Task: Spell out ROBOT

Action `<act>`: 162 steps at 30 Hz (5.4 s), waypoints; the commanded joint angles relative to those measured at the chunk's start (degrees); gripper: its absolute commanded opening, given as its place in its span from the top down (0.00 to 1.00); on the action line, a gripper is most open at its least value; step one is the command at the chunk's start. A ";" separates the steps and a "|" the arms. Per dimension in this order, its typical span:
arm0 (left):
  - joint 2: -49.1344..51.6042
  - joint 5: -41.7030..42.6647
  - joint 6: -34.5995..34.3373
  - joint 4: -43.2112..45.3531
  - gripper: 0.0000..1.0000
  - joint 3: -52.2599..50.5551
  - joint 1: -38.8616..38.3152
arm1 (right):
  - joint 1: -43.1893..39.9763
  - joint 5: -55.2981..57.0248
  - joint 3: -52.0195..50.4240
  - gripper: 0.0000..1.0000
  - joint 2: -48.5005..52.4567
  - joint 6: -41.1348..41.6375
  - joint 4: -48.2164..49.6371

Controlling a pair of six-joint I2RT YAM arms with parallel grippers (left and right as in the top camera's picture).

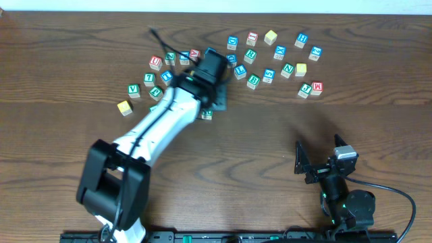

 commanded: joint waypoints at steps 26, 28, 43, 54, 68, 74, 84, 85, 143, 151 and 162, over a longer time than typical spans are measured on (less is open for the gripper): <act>11.08 -0.37 -3.98 3.69 0.73 -0.02 -3.76 | -0.11 -0.52 -0.07 0.01 -0.09 -0.31 -0.11; 11.08 -0.39 -3.96 3.67 0.65 -0.02 -3.76 | -0.11 -0.52 -0.07 0.01 -0.07 -0.31 -0.11; 10.84 -0.31 -3.87 4.02 0.65 0.31 -3.74 | -0.11 -0.52 -0.07 0.01 -0.09 -0.31 -0.13; -0.94 0.22 2.99 1.66 0.59 3.56 -2.51 | -0.11 -0.52 -0.07 0.01 -0.07 -0.31 -0.11; -12.04 0.24 3.26 -6.80 0.59 3.56 9.66 | -0.09 -0.52 -0.07 0.01 -0.09 -0.31 -0.11; -12.04 0.24 5.55 -8.44 0.59 3.54 12.11 | -0.09 -0.55 -0.07 0.01 -0.09 -0.31 -0.13; -12.04 0.26 5.53 -8.61 0.59 3.54 12.39 | -0.11 -0.55 -0.07 0.01 -0.09 -0.31 -0.11; -12.04 0.26 5.53 -8.61 0.59 3.54 12.39 | -0.09 -0.55 -0.07 0.01 -0.09 -0.31 -0.11; -12.04 0.92 5.51 -11.21 0.57 3.17 12.24 | -0.15 1.09 -0.07 0.01 -0.02 -0.26 -0.13; -12.02 0.87 5.53 -10.56 0.50 3.17 12.24 | -0.13 1.33 -0.07 0.01 -0.02 4.72 -0.37; -12.04 0.90 5.51 -10.29 0.50 3.17 12.24 | -0.15 0.72 -0.04 0.01 0.17 9.03 0.59</act>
